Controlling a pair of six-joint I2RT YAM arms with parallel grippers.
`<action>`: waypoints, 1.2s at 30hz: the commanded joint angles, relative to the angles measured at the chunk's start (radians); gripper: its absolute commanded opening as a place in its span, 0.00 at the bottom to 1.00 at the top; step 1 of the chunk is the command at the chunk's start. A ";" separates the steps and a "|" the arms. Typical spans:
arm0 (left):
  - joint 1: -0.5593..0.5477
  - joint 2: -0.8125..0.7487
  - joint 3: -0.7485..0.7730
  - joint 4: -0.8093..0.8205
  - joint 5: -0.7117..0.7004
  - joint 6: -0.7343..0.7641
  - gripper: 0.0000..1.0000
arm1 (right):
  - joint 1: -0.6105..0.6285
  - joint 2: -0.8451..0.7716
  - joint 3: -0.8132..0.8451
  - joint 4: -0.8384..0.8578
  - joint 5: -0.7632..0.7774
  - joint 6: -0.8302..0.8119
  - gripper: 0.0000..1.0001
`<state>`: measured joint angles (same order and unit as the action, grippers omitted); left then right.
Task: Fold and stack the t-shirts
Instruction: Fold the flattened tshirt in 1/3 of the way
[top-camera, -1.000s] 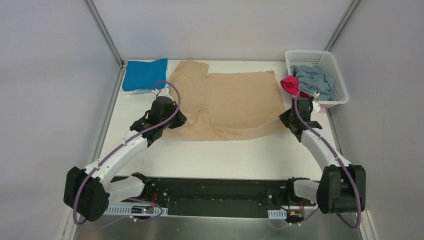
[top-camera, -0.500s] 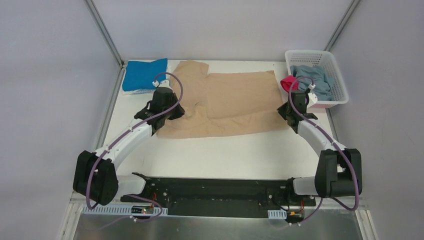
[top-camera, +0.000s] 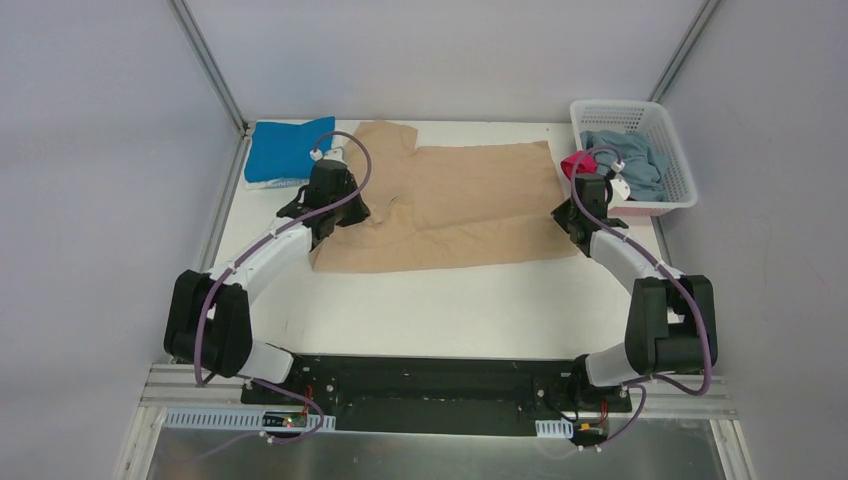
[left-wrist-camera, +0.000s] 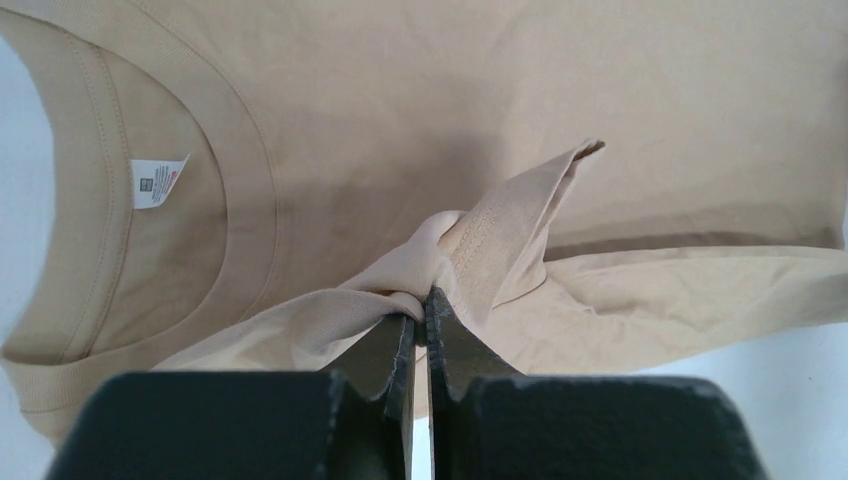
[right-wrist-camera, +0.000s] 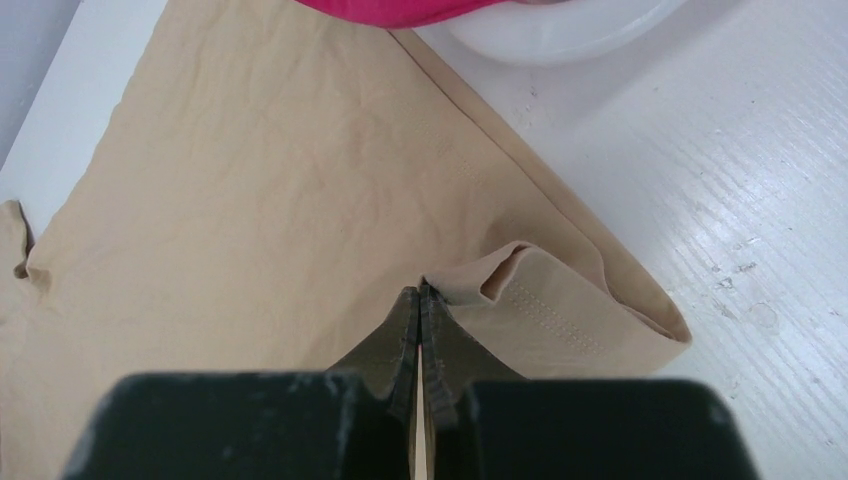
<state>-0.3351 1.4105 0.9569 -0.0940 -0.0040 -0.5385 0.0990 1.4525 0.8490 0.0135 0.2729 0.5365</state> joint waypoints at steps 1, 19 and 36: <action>0.016 0.044 0.062 0.045 0.032 0.037 0.00 | 0.005 0.021 0.049 0.048 0.038 -0.016 0.00; 0.052 0.229 0.205 0.079 0.144 0.119 0.00 | 0.004 0.048 0.036 0.059 0.102 -0.014 0.00; 0.110 0.373 0.275 0.052 0.131 0.081 0.21 | 0.005 0.122 0.094 0.017 0.108 0.017 0.23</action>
<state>-0.2466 1.7390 1.1606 -0.0498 0.1226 -0.4541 0.1009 1.5692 0.8886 0.0322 0.3553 0.5449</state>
